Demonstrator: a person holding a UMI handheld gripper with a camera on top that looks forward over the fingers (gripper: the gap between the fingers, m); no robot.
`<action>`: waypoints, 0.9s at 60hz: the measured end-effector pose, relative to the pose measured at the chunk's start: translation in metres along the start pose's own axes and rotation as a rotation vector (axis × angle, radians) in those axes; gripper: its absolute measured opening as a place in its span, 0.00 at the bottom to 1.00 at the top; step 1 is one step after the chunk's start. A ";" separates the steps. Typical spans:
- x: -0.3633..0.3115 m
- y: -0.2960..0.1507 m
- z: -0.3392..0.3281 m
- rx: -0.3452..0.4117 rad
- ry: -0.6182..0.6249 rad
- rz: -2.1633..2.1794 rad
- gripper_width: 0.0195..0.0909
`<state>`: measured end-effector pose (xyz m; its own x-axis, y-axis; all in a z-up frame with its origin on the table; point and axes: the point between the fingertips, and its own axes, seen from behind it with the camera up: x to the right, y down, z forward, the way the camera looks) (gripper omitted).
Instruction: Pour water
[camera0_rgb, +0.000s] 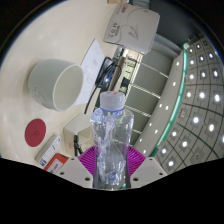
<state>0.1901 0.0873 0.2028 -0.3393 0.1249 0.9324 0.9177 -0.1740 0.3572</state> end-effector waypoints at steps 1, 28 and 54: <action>0.002 0.001 -0.001 -0.002 -0.004 0.037 0.24; 0.055 0.027 -0.025 0.091 -0.159 1.243 0.24; -0.080 -0.009 -0.008 0.098 -0.503 1.770 0.25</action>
<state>0.2078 0.0708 0.1253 0.9899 0.1292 0.0584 0.1020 -0.3624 -0.9264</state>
